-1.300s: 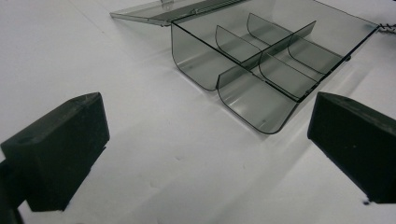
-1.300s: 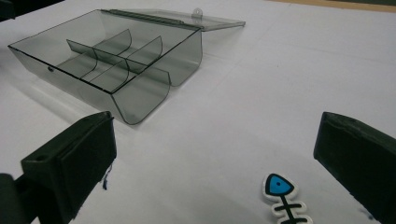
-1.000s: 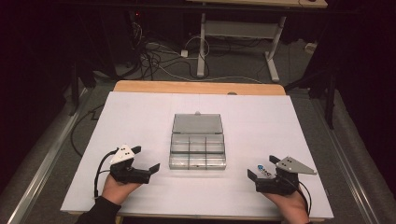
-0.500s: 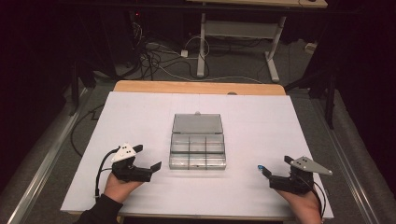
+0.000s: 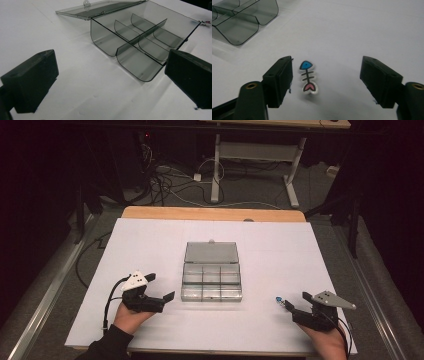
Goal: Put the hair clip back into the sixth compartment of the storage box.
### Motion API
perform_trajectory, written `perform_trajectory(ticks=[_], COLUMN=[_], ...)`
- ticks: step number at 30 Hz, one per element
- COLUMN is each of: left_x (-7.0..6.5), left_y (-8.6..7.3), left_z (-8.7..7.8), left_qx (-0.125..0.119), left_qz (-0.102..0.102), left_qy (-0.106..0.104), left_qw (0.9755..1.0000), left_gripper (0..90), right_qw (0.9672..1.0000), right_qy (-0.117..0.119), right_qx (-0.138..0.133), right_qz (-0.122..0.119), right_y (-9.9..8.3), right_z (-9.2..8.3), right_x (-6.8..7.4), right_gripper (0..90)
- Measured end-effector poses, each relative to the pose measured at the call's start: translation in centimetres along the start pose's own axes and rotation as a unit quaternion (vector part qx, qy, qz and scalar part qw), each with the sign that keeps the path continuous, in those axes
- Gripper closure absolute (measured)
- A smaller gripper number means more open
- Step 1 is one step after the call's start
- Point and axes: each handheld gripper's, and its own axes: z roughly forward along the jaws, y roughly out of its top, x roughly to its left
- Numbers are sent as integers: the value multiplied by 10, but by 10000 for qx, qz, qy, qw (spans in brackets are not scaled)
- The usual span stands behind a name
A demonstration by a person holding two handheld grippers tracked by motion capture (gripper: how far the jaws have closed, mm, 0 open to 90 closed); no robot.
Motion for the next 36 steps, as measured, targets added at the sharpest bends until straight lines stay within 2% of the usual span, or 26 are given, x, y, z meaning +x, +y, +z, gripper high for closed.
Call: perform_trajectory(ticks=[4, 6, 9, 12, 15, 21, 36], left_x=[-1, -2, -3, -5, -6, -7, -7], left_y=[1, 2, 2, 1, 2, 1, 1], left_z=[-2, -2, -2, -3, -4, -6, -8], left_qx=[-53, -41, -5, 17, 22, 50, 39], left_qz=[11, 27, 73, 87, 93, 76, 85], left_qy=[27, 31, 45, 59, 83, 112, 122], left_qw=[10000, 10000, 10000, 9999, 9999, 9999, 9999], left_gripper=[0, 0, 0, 0, 0, 0, 0], right_qw=[10000, 10000, 9999, 9996, 9987, 9982, 9967], right_qy=[25, 6, -18, -82, -172, -100, 17], right_qx=[22, 43, 109, 252, 394, 451, 619], right_qz=[-64, -31, -36, -92, -259, -388, -522], right_y=[-2, -3, -5, -7, -7, -6, -4], right_z=[-2, -4, -4, -3, 0, 2, 10], right_x=[2, 2, 0, -1, -1, 0, 9], right_gripper=[438, 545, 762, 898, 900, 900, 900])
